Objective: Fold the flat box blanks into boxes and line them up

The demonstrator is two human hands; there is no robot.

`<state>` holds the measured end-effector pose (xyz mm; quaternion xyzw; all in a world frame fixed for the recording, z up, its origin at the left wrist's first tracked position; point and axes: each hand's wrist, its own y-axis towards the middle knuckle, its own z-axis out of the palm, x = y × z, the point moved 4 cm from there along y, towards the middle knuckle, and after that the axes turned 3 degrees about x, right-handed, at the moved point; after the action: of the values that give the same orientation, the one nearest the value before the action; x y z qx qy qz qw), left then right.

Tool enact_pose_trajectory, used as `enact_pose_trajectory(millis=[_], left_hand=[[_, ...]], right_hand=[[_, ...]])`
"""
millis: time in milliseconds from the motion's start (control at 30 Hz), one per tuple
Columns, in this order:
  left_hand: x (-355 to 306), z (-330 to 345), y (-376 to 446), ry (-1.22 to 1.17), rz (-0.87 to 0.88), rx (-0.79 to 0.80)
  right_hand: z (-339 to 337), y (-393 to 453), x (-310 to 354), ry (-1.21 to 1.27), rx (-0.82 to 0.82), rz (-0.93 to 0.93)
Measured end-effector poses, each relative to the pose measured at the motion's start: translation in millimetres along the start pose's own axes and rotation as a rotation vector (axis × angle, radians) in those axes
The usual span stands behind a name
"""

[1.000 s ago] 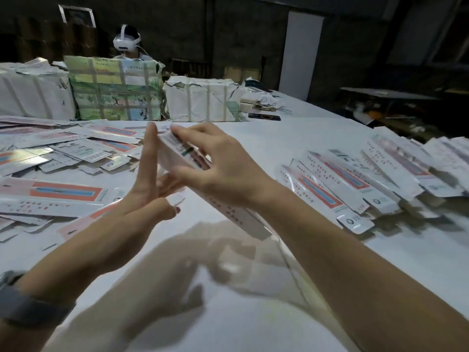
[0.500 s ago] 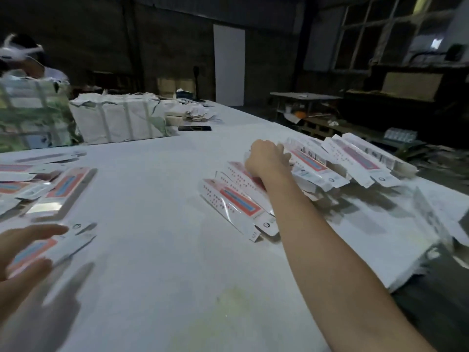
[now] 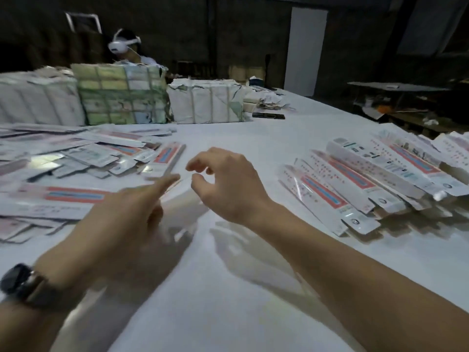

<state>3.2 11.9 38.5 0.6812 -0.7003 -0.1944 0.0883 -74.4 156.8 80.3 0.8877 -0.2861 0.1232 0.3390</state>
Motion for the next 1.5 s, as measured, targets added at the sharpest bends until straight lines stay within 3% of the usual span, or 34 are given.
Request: enact_pose_trajectory(millis=[67,167,267,367,500,633,800,933,1067,1133,1233,1367,1500], left_hand=[[-7,-17,0,-0.098,-0.033,-0.185],[-16,-36,-5,-0.417,-0.08,-0.342],[-21,-46,-6,-0.807,-0.118,-0.331],[-22,-43,-6,-1.203,-0.192,-0.218],[-26,-31,-7,-1.524,-0.305,-0.123],[-24,-26,-7,-1.455,-0.305,-0.11],[-37,-17,-6,-1.771,-0.207,0.07],[-41,-14,-13,-1.68,-0.271,0.102],[-37,-18,-13,-1.488,-0.155,-0.014],[-38,-17,-12,-1.499,-0.178,0.017],[-42,-17,-13,-1.519,-0.311,0.005],[-44,-16,-7,-1.455,-0.262,-0.056],[-40,-13,-5,-1.425,-0.18,-0.105]], right_hand=[[4,-5,7,0.094,-0.035,-0.037],[5,-8,12,0.23,-0.121,-0.068],[4,-6,12,0.363,-0.182,-0.058],[-1,-3,7,0.425,-0.218,-0.009],[-2,-2,3,0.386,-0.234,0.033],[3,-2,2,0.369,-0.216,0.05],[6,-1,4,0.385,-0.139,0.063],[8,-1,0,0.431,-0.058,0.088],[2,-1,0,0.385,-0.098,0.034],[0,-2,2,0.382,-0.105,0.021],[1,-1,1,0.47,-0.108,0.033],[3,1,1,0.52,-0.143,0.051],[8,2,1,0.722,-0.121,0.076]])
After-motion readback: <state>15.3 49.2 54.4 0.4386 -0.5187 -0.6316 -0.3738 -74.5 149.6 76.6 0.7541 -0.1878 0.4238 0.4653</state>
